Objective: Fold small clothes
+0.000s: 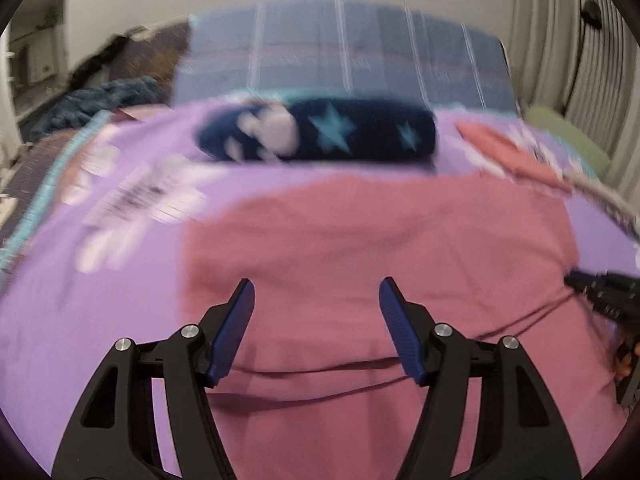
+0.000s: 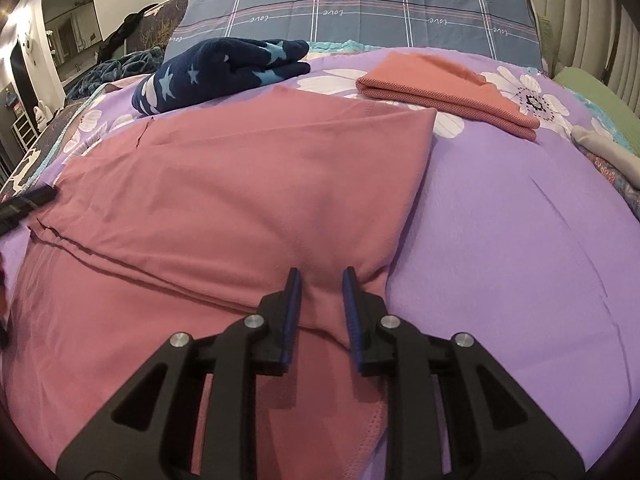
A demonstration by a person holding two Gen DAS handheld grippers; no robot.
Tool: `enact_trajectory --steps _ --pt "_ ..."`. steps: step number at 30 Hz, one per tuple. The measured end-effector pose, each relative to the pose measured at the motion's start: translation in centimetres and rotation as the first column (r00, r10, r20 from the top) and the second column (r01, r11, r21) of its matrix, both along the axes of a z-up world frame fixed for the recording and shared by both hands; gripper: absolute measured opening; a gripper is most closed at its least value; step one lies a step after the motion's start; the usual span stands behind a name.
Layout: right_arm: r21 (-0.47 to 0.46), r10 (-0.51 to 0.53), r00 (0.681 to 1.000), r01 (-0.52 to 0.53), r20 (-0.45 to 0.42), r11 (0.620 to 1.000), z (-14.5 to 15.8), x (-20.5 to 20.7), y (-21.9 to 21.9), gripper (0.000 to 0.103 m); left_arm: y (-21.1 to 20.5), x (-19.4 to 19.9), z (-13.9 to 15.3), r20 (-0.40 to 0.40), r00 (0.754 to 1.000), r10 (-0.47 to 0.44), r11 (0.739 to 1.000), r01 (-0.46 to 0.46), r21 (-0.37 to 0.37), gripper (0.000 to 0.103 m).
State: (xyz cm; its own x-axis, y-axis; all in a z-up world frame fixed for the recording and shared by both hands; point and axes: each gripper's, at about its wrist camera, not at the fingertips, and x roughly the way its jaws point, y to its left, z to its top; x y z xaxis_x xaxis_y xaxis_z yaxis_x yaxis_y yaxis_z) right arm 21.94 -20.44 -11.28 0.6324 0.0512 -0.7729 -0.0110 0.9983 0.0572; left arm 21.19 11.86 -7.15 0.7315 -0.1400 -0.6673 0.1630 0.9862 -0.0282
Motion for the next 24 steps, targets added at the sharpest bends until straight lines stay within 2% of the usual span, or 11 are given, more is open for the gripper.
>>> enact_trajectory --steps 2,4,6,8,11,14,16,19,24 --pt "0.005 0.0 1.0 0.0 0.002 1.0 0.0 -0.1 0.0 0.022 2.9 -1.2 0.9 0.017 0.999 0.049 0.999 -0.048 -0.007 0.066" --pt "0.014 -0.001 1.0 0.001 0.004 1.0 0.0 -0.1 -0.1 0.022 5.7 -2.3 -0.1 -0.026 0.998 0.061 0.998 -0.062 -0.02 0.06" --pt "0.024 -0.001 1.0 0.001 0.006 1.0 0.0 -0.2 -0.2 0.022 7.1 -2.9 -1.6 -0.089 0.994 0.059 0.998 -0.062 -0.027 0.039" --pt "0.039 0.0 1.0 0.0 0.007 0.999 0.0 -0.1 -0.4 0.023 8.1 -3.3 -3.4 -0.161 0.986 0.048 0.998 -0.053 -0.024 0.027" --pt "0.043 0.0 1.0 -0.001 0.007 0.999 0.0 -0.1 -0.4 0.023 8.2 -3.3 -4.4 -0.171 0.985 0.035 0.997 -0.046 -0.058 0.026" --pt "0.042 0.0 1.0 -0.001 0.008 0.999 0.0 -0.1 -0.3 0.023 7.9 -2.2 -4.0 -0.17 0.985 0.003 0.989 -0.028 -0.144 0.028" --pt "0.046 0.0 1.0 0.0 0.008 0.999 0.0 -0.2 -0.4 0.023 7.1 -1.7 -4.2 -0.172 0.985 -0.005 0.991 -0.018 -0.134 0.034" --pt "0.054 0.0 1.0 -0.001 0.009 0.999 0.0 -0.2 -0.4 0.023 6.5 -1.8 -4.2 -0.163 0.987 -0.007 0.995 -0.01 -0.103 0.036" --pt "0.06 0.001 1.0 -0.002 0.01 0.998 0.0 -0.2 -0.5 0.023 7.3 -2.1 -4.4 -0.169 0.985 -0.016 0.983 -0.016 -0.184 0.039"
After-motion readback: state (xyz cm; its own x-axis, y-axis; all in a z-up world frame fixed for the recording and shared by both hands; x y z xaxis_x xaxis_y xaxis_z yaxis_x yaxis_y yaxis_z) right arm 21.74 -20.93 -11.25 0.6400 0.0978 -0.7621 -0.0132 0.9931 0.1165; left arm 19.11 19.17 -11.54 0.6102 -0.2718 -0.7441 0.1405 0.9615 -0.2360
